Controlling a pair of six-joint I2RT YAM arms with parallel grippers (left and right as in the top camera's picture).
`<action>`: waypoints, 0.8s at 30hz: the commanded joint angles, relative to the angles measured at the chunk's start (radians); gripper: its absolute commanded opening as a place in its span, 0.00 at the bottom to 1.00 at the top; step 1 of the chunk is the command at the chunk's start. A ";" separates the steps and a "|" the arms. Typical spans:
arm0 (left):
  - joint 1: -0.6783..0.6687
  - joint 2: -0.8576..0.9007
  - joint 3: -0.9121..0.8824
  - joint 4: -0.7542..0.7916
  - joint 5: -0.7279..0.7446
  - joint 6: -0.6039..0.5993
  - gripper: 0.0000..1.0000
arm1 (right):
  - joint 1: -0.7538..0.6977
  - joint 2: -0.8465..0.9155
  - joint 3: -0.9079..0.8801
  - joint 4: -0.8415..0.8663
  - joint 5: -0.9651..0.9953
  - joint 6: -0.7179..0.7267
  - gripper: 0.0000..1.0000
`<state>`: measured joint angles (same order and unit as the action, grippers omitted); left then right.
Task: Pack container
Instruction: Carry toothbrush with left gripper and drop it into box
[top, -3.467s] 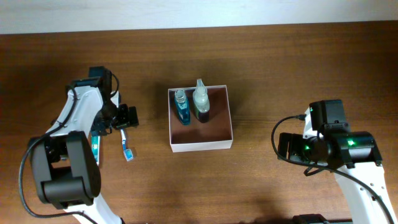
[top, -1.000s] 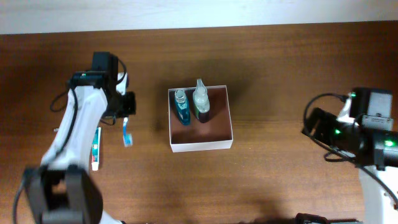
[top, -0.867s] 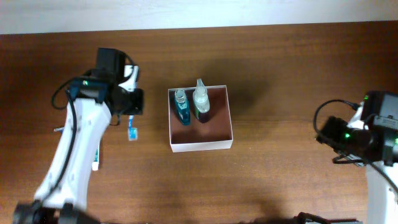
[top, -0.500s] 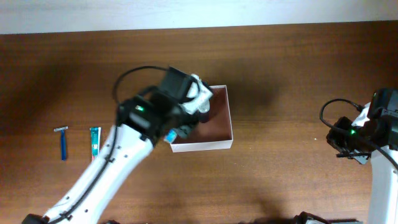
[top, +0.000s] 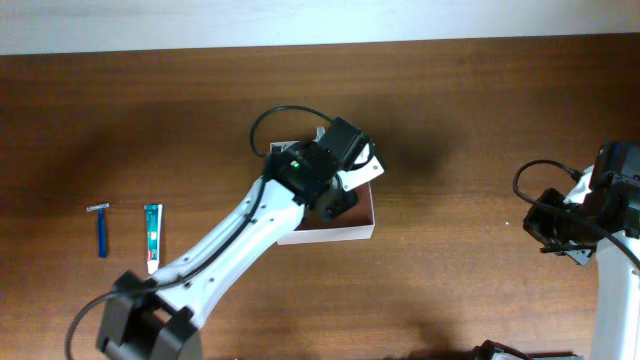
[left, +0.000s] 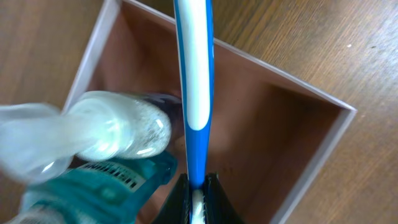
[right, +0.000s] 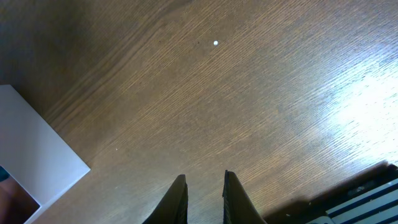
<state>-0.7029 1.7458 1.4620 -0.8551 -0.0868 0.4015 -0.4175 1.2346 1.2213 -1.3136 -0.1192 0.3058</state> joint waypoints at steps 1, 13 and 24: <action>0.003 0.053 0.005 0.020 -0.008 0.020 0.00 | 0.018 0.003 -0.019 -0.003 -0.008 -0.023 0.13; 0.005 0.179 0.005 0.021 -0.008 0.007 0.06 | 0.039 0.003 -0.100 0.027 -0.002 -0.063 0.14; 0.005 0.180 0.005 -0.033 -0.009 -0.041 0.57 | 0.039 0.003 -0.100 0.027 -0.001 -0.063 0.14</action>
<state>-0.7029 1.9198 1.4616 -0.8810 -0.0872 0.3687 -0.3878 1.2362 1.1263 -1.2892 -0.1188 0.2531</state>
